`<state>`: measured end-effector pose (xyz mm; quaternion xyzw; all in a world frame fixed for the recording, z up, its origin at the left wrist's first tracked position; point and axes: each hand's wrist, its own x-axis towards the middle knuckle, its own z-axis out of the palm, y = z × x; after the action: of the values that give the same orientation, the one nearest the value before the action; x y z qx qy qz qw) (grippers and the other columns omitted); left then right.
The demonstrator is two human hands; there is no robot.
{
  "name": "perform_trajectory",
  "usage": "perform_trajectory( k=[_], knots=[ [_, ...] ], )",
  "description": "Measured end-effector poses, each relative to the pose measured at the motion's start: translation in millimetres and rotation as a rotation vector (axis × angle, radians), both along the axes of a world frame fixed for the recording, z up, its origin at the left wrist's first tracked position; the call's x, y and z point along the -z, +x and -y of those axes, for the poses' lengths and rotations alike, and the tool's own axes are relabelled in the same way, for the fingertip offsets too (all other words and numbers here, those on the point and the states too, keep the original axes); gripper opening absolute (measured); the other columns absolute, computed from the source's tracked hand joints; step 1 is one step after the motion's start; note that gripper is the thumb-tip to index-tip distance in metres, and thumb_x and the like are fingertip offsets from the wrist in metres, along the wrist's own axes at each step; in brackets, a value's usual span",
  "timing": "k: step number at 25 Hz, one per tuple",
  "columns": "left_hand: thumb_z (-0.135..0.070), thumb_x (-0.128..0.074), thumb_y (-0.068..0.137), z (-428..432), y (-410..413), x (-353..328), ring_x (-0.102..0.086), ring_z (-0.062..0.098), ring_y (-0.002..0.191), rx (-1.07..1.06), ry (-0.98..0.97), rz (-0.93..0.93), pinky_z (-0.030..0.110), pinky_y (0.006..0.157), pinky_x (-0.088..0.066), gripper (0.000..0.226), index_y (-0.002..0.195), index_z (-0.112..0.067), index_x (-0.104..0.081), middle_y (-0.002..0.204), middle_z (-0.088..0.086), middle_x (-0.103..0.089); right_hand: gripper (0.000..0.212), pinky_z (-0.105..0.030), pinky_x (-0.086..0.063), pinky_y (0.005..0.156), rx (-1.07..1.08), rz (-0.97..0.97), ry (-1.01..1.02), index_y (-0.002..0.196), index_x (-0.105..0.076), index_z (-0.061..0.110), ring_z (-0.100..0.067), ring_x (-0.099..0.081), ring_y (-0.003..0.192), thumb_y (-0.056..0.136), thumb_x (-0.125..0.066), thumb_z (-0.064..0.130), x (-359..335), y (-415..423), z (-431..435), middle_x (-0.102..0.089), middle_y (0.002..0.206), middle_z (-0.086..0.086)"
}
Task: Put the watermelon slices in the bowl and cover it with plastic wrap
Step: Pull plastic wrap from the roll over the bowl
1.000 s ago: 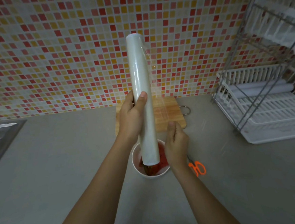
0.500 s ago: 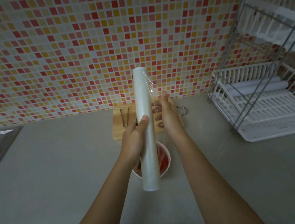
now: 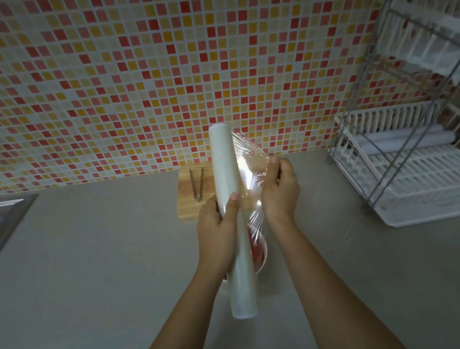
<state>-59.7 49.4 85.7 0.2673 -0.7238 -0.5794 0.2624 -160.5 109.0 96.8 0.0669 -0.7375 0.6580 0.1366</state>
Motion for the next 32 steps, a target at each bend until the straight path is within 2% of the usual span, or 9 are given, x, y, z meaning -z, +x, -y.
perform_trajectory(
  k=[4,9,14,18,21,23,25,28,32],
  knots=[
    [-0.056,-0.05,0.08,7.6,1.7,8.6,-0.066,0.012,0.083,-0.016,0.199,-0.017,0.034,0.077,-0.053,0.033,0.101,-0.033,-0.062,0.088,-0.009,-0.069,0.029,-0.028,-0.044,0.065,-0.043,0.043,0.033,0.079,-0.053,0.014,-0.023,-0.055,0.064,0.099,-0.038,0.028,4.7,-9.3,-8.0,-0.056,0.065,-0.005],
    [-0.057,-0.039,0.079,11.9,-2.0,17.1,-0.063,0.03,0.092,0.031,0.409,0.147,0.051,0.09,-0.05,0.05,0.099,-0.015,-0.059,0.098,0.013,-0.065,0.029,-0.01,-0.038,0.052,-0.036,0.118,0.068,0.073,-0.051,0.022,-0.01,-0.05,0.053,0.098,-0.039,0.028,39.4,-21.0,-16.0,-0.052,0.057,0.003],
    [-0.051,-0.069,0.077,8.4,6.4,41.6,-0.061,0.011,0.082,0.042,0.173,0.35,0.033,0.069,-0.051,0.043,0.099,-0.02,-0.049,0.093,-0.002,-0.061,0.027,-0.028,-0.036,0.062,-0.019,0.262,0.175,0.083,-0.056,0.012,-0.025,-0.055,0.069,0.098,-0.038,0.025,98.8,-22.0,-28.8,-0.059,0.07,-0.007],
    [-0.048,-0.057,0.082,15.1,15.4,55.9,-0.066,0.02,0.087,0.018,0.265,0.324,0.041,0.079,-0.055,0.036,0.103,-0.02,-0.066,0.098,0.004,-0.07,0.025,-0.04,-0.047,0.073,-0.008,0.344,0.185,0.082,-0.055,0.014,-0.027,-0.058,0.072,0.098,-0.038,0.024,125.2,-23.6,-33.7,-0.06,0.075,-0.01],
    [-0.049,-0.04,0.077,20.5,16.5,58.1,-0.064,0.031,0.093,0.005,0.365,0.319,0.055,0.087,-0.052,0.044,0.107,-0.023,-0.059,0.103,0.01,-0.067,0.031,-0.038,-0.045,0.072,-0.019,0.35,0.21,0.086,-0.059,0.003,-0.035,-0.061,0.078,0.098,-0.038,0.023,134.7,-25.0,-31.6,-0.064,0.08,-0.02],
    [-0.058,-0.041,0.077,21.6,17.5,59.2,-0.064,0.025,0.09,0.004,0.307,0.352,0.05,0.081,-0.055,0.047,0.111,-0.027,-0.047,0.099,0.003,-0.063,0.033,-0.035,-0.043,0.072,-0.041,0.362,0.217,0.088,-0.06,0.001,-0.035,-0.062,0.082,0.098,-0.038,0.023,140.4,-22.0,-29.7,-0.066,0.086,-0.022],
    [-0.064,-0.059,0.074,20.9,20.4,61.8,-0.063,0.014,0.083,-0.005,0.173,0.404,0.037,0.07,-0.054,0.056,0.108,-0.024,-0.039,0.094,-0.005,-0.059,0.033,-0.034,-0.042,0.072,-0.055,0.368,0.229,0.09,-0.06,0.001,-0.035,-0.061,0.083,0.099,-0.038,0.023,143.3,-20.1,-28.2,-0.067,0.089,-0.021],
    [-0.052,-0.071,0.073,27.0,23.6,66.7,-0.062,0.012,0.078,-0.065,0.101,0.413,0.035,0.067,-0.053,0.043,0.09,-0.021,-0.046,0.087,-0.002,-0.061,0.032,-0.034,-0.042,0.072,-0.068,0.37,0.229,0.094,-0.06,0.0,-0.034,-0.061,0.084,0.099,-0.037,0.022,143.4,-20.5,-27.6,-0.067,0.093,-0.021],
    [-0.051,-0.046,0.084,44.9,27.5,67.9,-0.064,0.029,0.088,-0.075,0.24,0.419,0.047,0.081,-0.054,0.042,0.102,-0.016,-0.061,0.099,0.01,-0.066,0.032,-0.026,-0.031,0.062,-0.06,0.361,0.239,0.092,-0.058,0.002,-0.027,-0.056,0.077,0.099,-0.036,0.023,143.2,-22.9,-29.2,-0.063,0.086,-0.014]
  ],
)
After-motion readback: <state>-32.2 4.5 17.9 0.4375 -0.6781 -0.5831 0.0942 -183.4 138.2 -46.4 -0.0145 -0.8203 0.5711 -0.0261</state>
